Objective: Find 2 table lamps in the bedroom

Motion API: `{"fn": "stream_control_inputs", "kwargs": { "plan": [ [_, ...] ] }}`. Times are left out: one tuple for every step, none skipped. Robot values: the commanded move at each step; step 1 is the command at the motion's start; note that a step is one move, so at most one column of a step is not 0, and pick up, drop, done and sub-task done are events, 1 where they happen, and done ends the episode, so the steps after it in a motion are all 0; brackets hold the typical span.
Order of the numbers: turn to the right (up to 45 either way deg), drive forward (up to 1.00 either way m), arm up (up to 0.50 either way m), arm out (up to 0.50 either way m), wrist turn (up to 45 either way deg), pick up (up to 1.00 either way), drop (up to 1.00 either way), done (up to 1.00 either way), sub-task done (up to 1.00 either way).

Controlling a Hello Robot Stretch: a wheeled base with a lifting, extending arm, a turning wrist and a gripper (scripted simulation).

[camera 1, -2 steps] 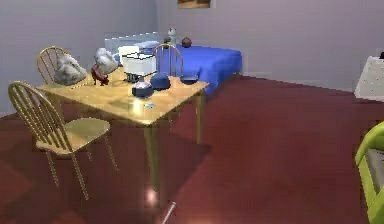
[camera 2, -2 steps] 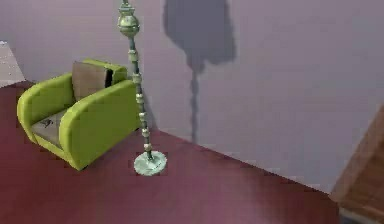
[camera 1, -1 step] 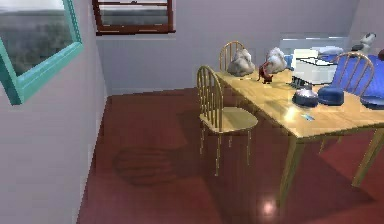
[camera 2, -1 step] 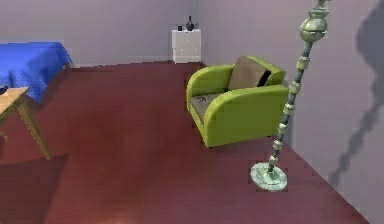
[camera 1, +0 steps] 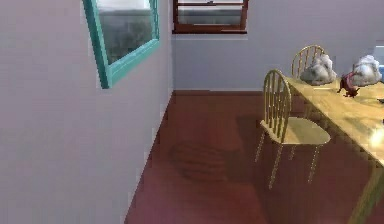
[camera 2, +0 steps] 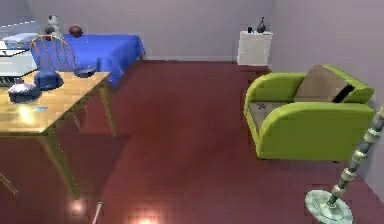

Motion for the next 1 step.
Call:
{"fn": "stream_control_inputs", "kwargs": {
  "plan": [
    [0.0, 0.45, 0.00, 0.00, 0.0, 0.00, 0.00, 0.00, 0.00]
  ]
}}
